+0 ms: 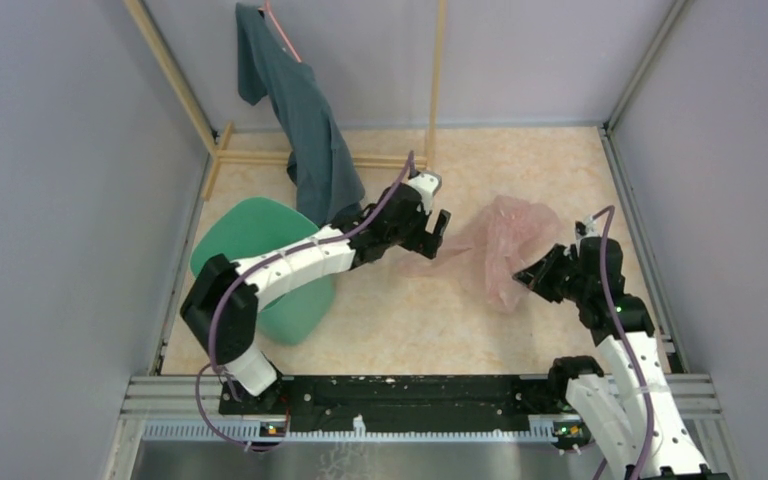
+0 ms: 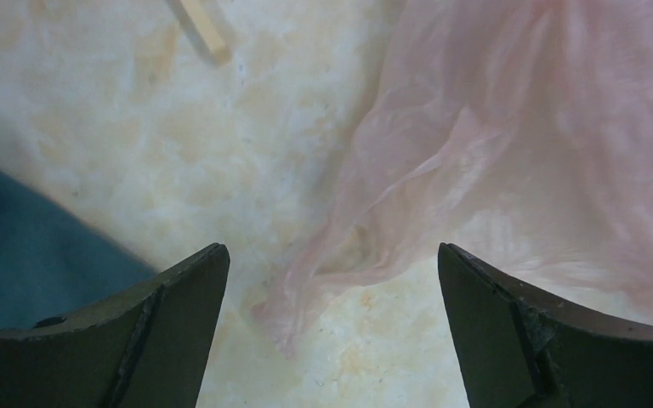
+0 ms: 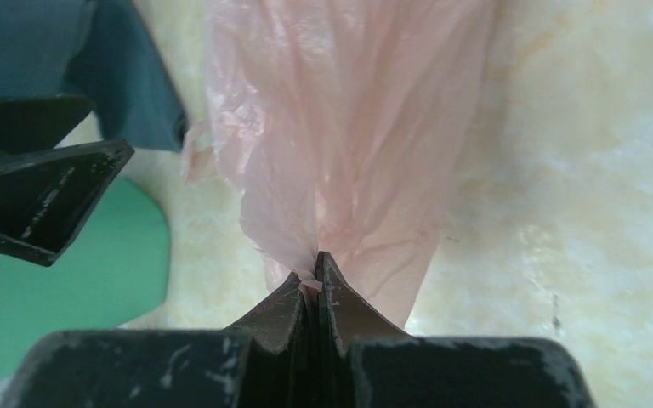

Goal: Put the trash bags into the trash bin

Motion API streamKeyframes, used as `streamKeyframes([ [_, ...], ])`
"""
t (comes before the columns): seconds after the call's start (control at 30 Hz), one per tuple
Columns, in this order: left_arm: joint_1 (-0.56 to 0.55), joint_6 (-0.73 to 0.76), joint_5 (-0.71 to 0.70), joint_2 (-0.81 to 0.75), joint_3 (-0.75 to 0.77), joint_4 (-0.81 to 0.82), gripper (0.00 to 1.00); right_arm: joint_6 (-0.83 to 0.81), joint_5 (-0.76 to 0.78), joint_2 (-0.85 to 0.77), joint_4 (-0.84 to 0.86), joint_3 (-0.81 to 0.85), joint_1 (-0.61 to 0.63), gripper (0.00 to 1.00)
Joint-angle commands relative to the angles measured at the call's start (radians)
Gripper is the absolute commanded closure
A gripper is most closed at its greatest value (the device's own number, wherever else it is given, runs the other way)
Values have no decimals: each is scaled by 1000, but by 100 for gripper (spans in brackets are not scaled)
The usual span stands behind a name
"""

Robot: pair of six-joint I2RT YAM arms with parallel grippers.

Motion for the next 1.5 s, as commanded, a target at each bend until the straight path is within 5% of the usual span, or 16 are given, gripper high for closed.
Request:
streamKeyframes([
  [0.0,0,-52,-77,108,89,-147,2,-6,141,-19,-64,-16,-2,100],
  [0.37,-4,-95,-7,236,64,-145,4,-56,200,-35,-98,31,-1,100],
  [0.57,-13,-97,92,225,-13,-39,35,-37,181,-67,-105,13,-2,100],
  [0.77,-15,-112,150,201,-60,-10,10,-41,147,-56,-107,8,-2,100],
  [1.07,-22,-142,189,214,-79,-29,8,-48,91,-92,-115,-11,-2,100],
  [1.17,-22,-162,122,208,-103,-47,19,-49,93,-92,-130,-14,-2,100],
  [1.47,-18,-242,6,110,-172,-103,88,-19,95,-113,-170,-84,-2,100],
])
